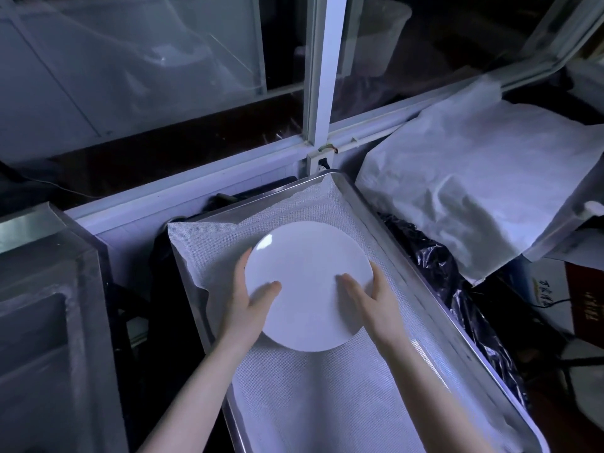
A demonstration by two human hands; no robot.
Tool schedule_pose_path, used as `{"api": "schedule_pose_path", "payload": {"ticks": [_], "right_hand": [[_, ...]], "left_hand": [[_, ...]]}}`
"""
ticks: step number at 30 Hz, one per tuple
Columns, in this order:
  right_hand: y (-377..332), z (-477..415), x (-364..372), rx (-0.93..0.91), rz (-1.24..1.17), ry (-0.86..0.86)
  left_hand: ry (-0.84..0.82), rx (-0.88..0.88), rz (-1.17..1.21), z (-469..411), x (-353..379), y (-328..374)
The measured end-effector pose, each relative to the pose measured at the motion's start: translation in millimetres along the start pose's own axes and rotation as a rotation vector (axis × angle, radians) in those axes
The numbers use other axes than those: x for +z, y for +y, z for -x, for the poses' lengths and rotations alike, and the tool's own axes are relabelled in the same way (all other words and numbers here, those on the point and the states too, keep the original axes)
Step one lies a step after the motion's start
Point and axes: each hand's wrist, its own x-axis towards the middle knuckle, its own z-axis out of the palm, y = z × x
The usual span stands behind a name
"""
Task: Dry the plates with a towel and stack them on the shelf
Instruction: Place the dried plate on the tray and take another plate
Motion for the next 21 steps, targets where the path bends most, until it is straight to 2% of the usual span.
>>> {"api": "schedule_pose_path", "payload": {"ticks": [7,21], "right_hand": [[-1,0,19,0.074,-0.242,0.15],[-5,7,22,0.052,-0.263,0.191]], "left_hand": [[0.149,-0.008,0.209,2,19,-5],[0.192,-0.05,0.247,6,15,3]]}}
